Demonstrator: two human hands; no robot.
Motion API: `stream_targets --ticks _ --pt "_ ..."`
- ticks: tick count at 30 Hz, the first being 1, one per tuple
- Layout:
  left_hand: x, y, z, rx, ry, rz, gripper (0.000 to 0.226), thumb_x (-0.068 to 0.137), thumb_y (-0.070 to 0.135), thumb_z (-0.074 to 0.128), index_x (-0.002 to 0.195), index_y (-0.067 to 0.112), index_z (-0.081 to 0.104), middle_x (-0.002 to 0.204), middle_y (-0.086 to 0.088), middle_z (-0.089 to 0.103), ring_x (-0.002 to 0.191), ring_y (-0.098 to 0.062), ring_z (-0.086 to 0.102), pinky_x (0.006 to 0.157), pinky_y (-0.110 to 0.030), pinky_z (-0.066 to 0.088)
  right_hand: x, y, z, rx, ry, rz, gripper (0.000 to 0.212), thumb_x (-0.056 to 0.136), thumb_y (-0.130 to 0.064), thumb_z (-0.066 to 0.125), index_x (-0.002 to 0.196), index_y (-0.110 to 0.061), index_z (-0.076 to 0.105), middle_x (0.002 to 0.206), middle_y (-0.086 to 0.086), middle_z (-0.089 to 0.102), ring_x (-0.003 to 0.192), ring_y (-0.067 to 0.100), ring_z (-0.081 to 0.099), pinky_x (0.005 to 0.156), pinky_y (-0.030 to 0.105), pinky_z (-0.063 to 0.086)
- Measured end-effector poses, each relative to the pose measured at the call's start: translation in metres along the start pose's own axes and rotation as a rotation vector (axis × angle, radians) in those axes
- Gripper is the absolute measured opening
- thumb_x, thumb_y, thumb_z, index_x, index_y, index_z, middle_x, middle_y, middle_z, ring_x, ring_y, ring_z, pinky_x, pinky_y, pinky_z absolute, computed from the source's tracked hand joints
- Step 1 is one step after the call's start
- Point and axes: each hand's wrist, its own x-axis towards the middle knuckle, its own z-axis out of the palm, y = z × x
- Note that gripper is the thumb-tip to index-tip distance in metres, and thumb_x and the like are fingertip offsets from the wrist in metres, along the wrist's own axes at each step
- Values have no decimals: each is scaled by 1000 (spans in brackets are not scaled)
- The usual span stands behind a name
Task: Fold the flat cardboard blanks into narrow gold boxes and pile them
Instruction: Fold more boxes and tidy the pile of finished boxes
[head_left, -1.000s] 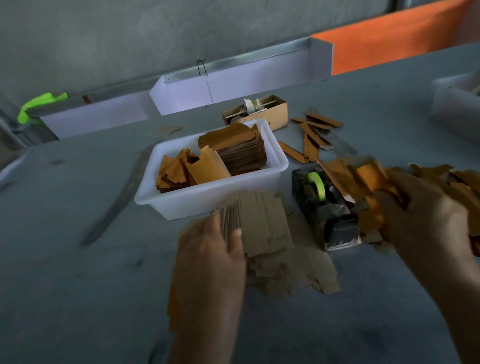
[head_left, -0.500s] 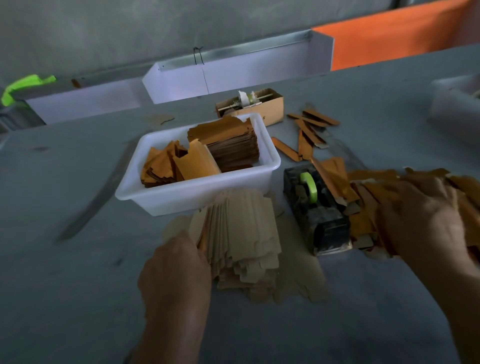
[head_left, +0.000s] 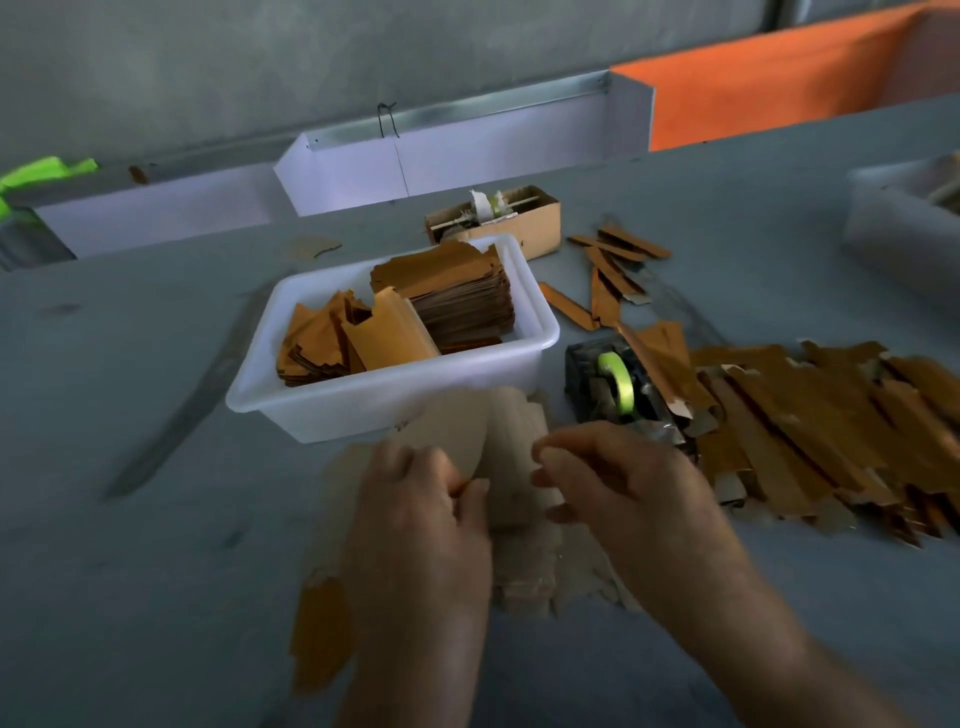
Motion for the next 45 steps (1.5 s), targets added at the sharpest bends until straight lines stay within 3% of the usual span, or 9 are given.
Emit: stream_targets --ticks 3,9,12,15,18,22,33,40,45 --pt "-11 13 8 7 -47 113 30 76 25 75 68 20 47 82 5 42 68 -14 46 50 -13 18 4 0 18 174 -41 163 21 79 -39 60 92 -25 70 82 -5 70 79 7 67 78 34 57" --pt "-21 5 18 -226 -192 172 11 80 31 70 89 26 65 96 14 51 88 -4 53 70 -12 41 4 19 19 384 51 332 8 87 -18 63 93 -17 68 83 5 71 81 18 68 74 33 58" --pt "-16 2 13 -189 -49 98 49 76 34 73 122 27 59 125 8 52 118 -7 42 92 -8 34 0 24 11 512 42 345 7 89 -15 60 88 -13 67 84 6 70 81 20 68 67 26 57" --pt "-1 0 10 -309 -183 -183 79 74 36 78 141 29 38 125 11 56 110 -7 52 88 -23 44 -4 30 5 572 33 356 8 88 -16 60 85 -15 67 84 2 70 83 19 67 70 28 57" --pt "7 -3 12 -650 -444 -369 51 71 30 80 117 25 60 96 8 72 88 -9 67 71 -26 50 -9 37 0 614 39 374 10 88 -14 61 79 -15 67 80 0 71 79 16 68 70 30 58" --pt "4 2 20 -709 -553 -294 22 74 27 77 94 24 68 84 11 74 72 0 67 56 -13 47 -13 45 -7 619 54 356 10 86 -13 63 77 -14 67 78 -1 71 75 12 68 65 23 53" --pt "1 19 30 -674 -474 -266 25 73 28 79 93 26 64 84 9 72 72 4 65 51 -6 46 -13 51 -12 574 85 250 12 84 -10 64 74 -17 68 71 -4 70 66 4 64 57 15 50" --pt "-7 21 39 -608 -411 -212 11 81 29 72 88 25 65 79 6 71 68 2 65 49 -8 46 -23 50 -6 68 333 90 9 78 -30 63 73 -35 58 76 -23 62 65 -5 57 50 4 40" --pt "-9 24 41 -558 -405 -189 7 85 32 68 88 28 63 82 8 70 70 -1 65 55 -14 48 -27 53 -3 40 369 25 12 79 -29 62 76 -36 54 88 -30 57 78 -14 53 53 0 39"
